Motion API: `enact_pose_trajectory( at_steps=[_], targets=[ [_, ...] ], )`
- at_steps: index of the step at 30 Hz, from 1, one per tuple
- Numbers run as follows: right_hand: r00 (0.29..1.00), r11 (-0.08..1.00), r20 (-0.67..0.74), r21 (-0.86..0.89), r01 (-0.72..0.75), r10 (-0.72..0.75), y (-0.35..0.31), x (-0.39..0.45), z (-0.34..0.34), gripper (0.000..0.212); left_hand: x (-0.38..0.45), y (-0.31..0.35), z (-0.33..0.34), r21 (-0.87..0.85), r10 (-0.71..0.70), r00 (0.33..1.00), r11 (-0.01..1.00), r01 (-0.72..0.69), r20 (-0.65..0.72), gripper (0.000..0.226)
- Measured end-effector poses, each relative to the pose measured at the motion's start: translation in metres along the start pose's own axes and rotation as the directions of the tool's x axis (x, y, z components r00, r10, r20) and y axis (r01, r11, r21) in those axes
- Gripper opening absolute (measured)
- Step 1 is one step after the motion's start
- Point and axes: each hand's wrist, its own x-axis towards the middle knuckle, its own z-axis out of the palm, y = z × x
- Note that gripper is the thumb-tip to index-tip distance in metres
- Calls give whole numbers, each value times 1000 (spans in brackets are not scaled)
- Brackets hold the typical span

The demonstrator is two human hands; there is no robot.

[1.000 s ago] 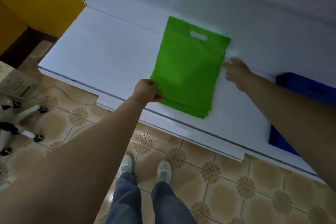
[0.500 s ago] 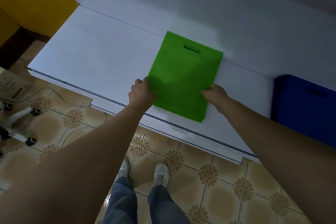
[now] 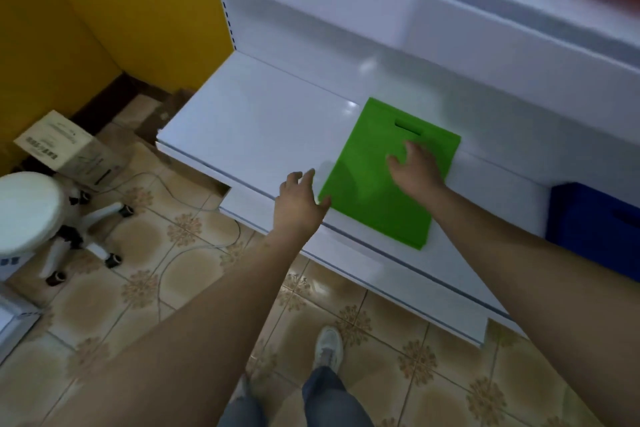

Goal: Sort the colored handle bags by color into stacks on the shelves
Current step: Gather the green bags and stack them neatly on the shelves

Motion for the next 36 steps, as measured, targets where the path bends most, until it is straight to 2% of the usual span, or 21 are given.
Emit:
enact_pose_trajectory(
  at_steps=[3,7,10,14,16,20,24,30,33,36],
  targets=[
    [971,973,-55,8,232,-231,-77,-28,-8,57,-39,-14,-42,-91,-2,998,996,-3,-60,66],
    [879,879,-22,1,476,-476,-180,-86,-5,55,-88,-47,-105,-125,5,993,992,-20,-120,68],
    [728,726,0,-66,685,-686,-256,-136,-10,54,-119,-75,-166,-120,3,985,992,-24,-173,68],
    [484,484,-49,-190,854,-874,-340,-187,-50,53,-140,-91,-252,-173,26,948,981,-85,-318,63],
    [436,457,-137,-223,861,-889,-372,-193,-81,53,-142,-87,-293,-150,72,920,979,-140,-385,60],
    [495,593,-391,-188,783,-776,-400,-179,-144,53,-133,-61,-359,-99,145,855,970,-222,-498,57],
    [643,779,-506,-100,619,-576,-396,-144,-182,53,-108,-26,-402,-49,217,798,954,-295,-562,52],
    [828,947,-467,-70,314,-309,-377,-68,-212,63,-34,13,-435,40,263,735,951,-306,-625,53],
    [881,981,-434,-49,185,-188,-379,-24,-221,65,13,28,-446,100,259,764,963,-249,-591,63],
    [912,991,-388,-32,132,-134,-385,17,-226,72,59,33,-455,177,232,821,971,-162,-521,75]
  ],
)
